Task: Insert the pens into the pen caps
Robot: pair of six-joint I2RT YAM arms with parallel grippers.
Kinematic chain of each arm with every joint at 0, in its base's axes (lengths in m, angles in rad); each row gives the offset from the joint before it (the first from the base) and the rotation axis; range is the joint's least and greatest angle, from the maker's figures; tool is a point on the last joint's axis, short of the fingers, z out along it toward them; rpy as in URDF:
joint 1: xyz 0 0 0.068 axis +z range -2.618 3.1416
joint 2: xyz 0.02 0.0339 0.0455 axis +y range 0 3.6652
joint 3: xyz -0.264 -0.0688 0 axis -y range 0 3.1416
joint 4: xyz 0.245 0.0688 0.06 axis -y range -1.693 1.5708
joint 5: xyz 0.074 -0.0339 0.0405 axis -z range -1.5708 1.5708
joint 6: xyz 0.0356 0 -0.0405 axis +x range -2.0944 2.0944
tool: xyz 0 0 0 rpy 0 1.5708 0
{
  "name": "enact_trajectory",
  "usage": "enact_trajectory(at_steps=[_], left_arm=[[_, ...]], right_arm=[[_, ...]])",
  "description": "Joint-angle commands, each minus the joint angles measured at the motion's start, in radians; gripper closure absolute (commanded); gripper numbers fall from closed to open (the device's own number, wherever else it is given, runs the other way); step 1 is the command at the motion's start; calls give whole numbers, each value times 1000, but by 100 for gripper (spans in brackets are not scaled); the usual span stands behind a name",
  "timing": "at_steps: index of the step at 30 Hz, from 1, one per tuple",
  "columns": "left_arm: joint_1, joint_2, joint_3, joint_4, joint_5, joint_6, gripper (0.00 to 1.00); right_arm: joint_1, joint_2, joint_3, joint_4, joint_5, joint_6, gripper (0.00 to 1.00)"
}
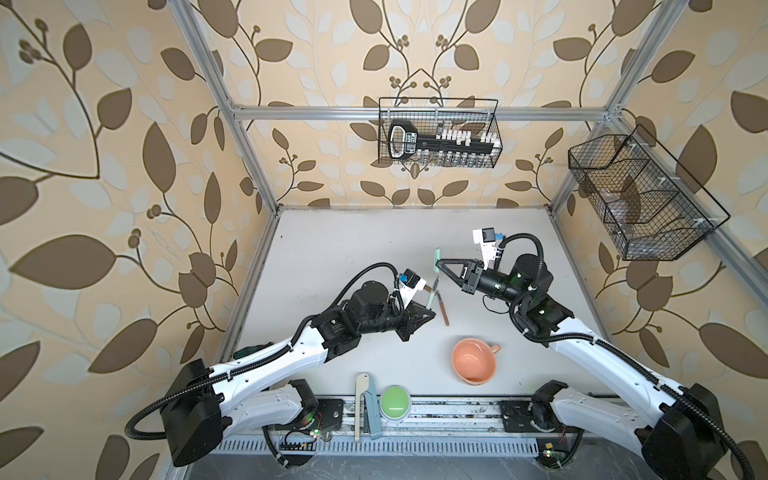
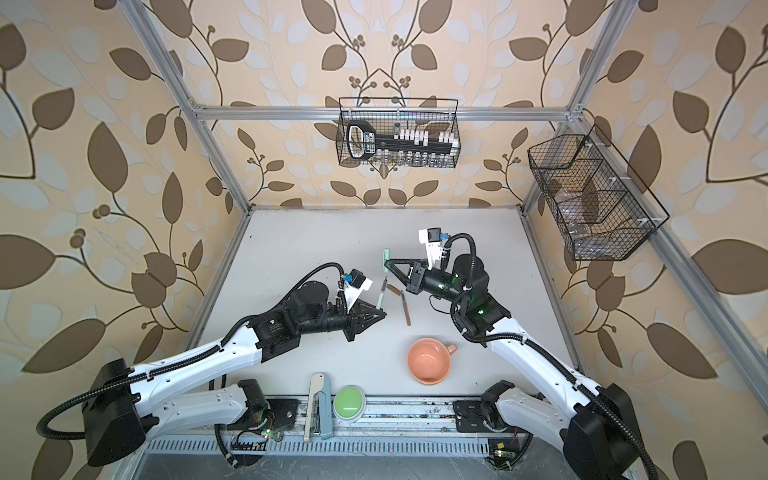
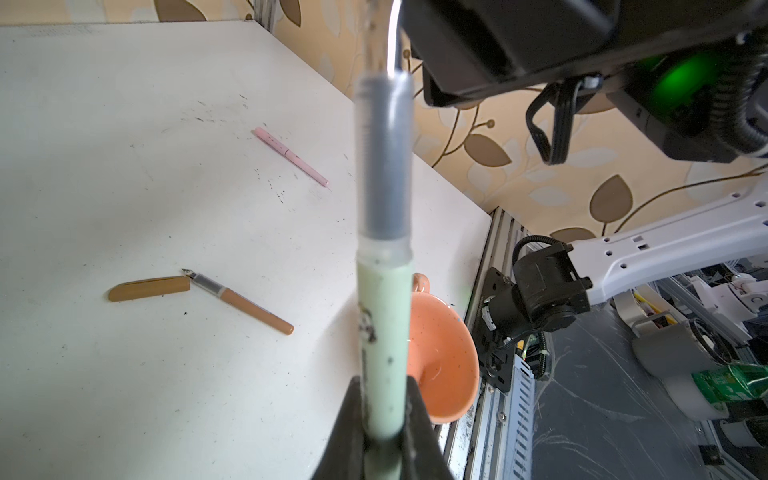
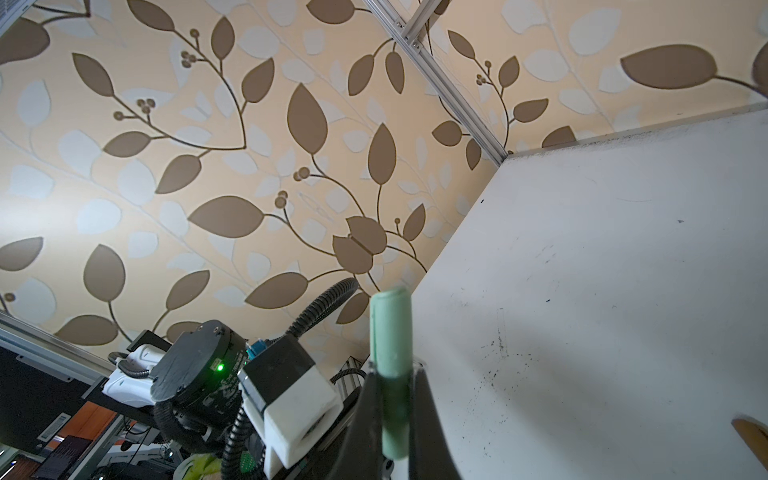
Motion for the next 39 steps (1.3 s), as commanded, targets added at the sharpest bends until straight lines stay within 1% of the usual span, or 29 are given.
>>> enact_trajectory(at_steps=[1,10,15,17,19,21,27,33,39], left_arm=[[9,-23,9,44,-4,10,100],[17,-24,8,76,-14,4,100],[18,-7,16,103,-12,2,100],[20,0,19,104,-1,0,100],[20,9,22,99,8,-3,100],[20,17,26,85,13,-3,100],[20,27,23,55,26,-5,100],[20,28,27,51,31,-3,100],[20,42,37,51,35,3,100]], right_arm=[[4,-12,-21,9,-13,-6,95],[9,-17,-43,32,-13,5,96],[13,-22,-64,81,-12,25,97],[13,-36,-75,104,-1,34,97],[11,-50,-68,90,10,23,98],[-5,-59,-58,76,18,17,98],[-49,-65,-16,67,-6,9,98],[-36,-42,4,74,-31,7,98],[-7,-33,-14,76,-21,7,99]])
